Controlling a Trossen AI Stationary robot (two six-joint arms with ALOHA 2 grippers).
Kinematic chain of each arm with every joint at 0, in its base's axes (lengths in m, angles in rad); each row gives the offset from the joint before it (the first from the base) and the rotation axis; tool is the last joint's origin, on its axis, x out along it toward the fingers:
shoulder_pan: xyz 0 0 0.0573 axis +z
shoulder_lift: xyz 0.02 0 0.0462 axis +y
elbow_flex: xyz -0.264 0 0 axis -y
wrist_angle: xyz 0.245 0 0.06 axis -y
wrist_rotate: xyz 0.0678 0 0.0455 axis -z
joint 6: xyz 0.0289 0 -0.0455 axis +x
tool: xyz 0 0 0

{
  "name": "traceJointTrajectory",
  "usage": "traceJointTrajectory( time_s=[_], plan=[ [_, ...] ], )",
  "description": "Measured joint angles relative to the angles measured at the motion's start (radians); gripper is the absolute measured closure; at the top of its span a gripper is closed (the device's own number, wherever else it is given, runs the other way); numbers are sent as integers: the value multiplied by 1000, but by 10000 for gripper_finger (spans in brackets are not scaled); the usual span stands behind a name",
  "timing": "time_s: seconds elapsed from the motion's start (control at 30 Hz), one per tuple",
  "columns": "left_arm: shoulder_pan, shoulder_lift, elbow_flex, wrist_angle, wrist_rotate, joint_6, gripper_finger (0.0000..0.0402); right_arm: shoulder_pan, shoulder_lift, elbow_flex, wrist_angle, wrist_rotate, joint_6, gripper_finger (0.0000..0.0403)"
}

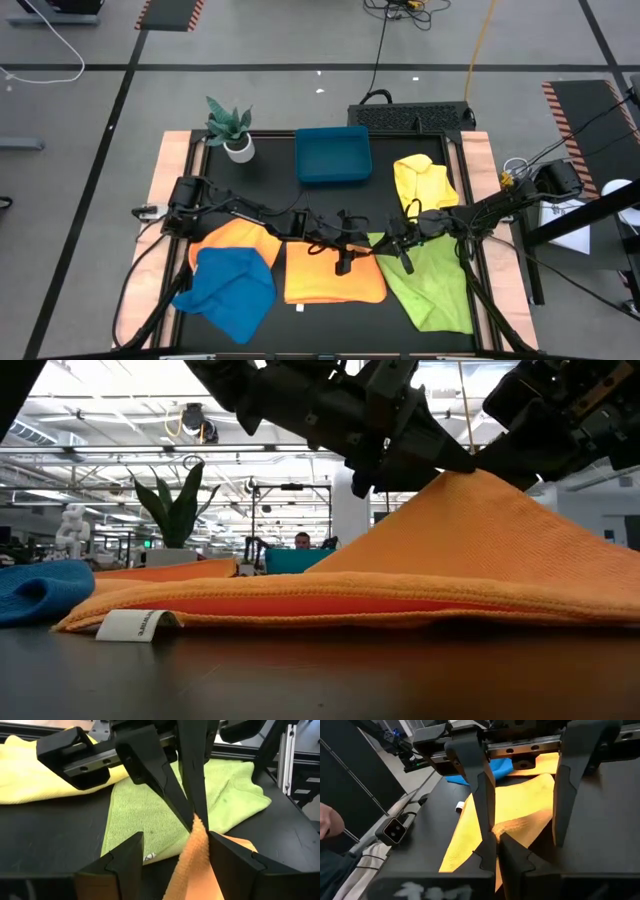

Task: Fold microfiber towels
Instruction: Fold the right orange microfiber towel

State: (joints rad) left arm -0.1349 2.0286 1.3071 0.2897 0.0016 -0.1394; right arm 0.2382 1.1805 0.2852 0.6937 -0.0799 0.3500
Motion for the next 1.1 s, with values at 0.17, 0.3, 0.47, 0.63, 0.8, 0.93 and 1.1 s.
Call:
traceJointTrajectory(
  time_s=[0.17, 0.3, 0.47, 0.63, 0.8, 0.93, 1.1],
  plan=[
    [0, 0, 0, 0, 40, 0, 207, 0, 0, 0, 5, 0, 0, 403],
    [0, 0, 0, -1, 78, 2, 262, 0, 0, 0, 5, -2, 2, 402],
    [0, 0, 0, -1, 84, 50, 358, 0, 0, 0, 3, -6, 4, 391],
    [0, -3, -2, 10, 84, 79, 391, 0, -1, 3, -35, -49, 4, 359],
    [0, -29, -1, 27, 22, 94, 396, 18, 2, 0, -113, -53, 20, 298],
    [1, -37, -1, 12, -1, 96, 398, 62, 8, 0, -138, -38, 28, 244],
    [1, -86, 0, -48, -33, 109, 398, 123, 25, 0, -145, 1, 36, 200]
  ],
)
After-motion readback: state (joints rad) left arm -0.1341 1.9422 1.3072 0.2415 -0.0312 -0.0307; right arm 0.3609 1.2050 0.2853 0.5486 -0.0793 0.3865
